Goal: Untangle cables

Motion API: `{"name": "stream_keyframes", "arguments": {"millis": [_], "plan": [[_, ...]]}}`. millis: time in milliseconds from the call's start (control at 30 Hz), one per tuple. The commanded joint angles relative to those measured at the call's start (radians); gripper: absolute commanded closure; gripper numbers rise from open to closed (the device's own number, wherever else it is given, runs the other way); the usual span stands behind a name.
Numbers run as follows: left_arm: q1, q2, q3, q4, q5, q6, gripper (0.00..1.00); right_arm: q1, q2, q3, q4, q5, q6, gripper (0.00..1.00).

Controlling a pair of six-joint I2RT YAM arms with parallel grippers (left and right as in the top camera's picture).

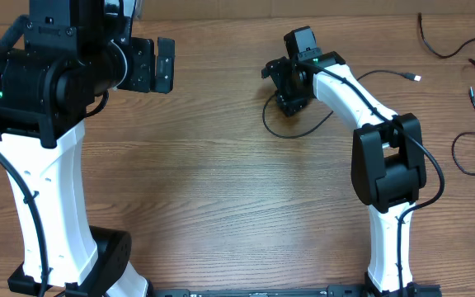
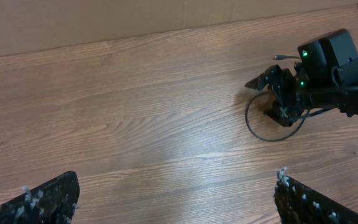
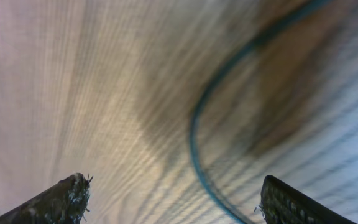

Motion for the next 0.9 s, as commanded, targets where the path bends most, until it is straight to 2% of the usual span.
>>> {"name": "stream_keyframes", "arguments": {"millis": [0, 200, 400, 500, 567, 867], "plan": [[-0.007, -0.009, 0.002, 0.001, 0.011, 0.016, 0.0, 0.005, 0.04, 0.021, -0.023, 0.051, -0.027, 0.13], [-0.007, -0.009, 0.002, 0.001, 0.011, 0.016, 0.0, 0.006, 0.091, 0.021, -0.011, 0.05, -0.111, 0.13], [-0.007, -0.009, 0.002, 0.001, 0.011, 0.016, 0.0, 0.012, 0.126, 0.016, 0.042, 0.041, -0.432, 0.12], [-0.007, -0.009, 0.002, 0.001, 0.011, 0.016, 0.0, 0.014, 0.135, 0.016, 0.051, 0.043, -0.602, 0.05], [-0.007, -0.009, 0.002, 0.001, 0.011, 0.016, 0.0, 0.017, 0.139, 0.014, 0.052, 0.044, -0.666, 0.04], [-0.007, -0.009, 0.002, 0.001, 0.011, 0.016, 0.0, 0.04, 0.153, -0.024, 0.116, 0.044, -0.809, 0.02]]}}
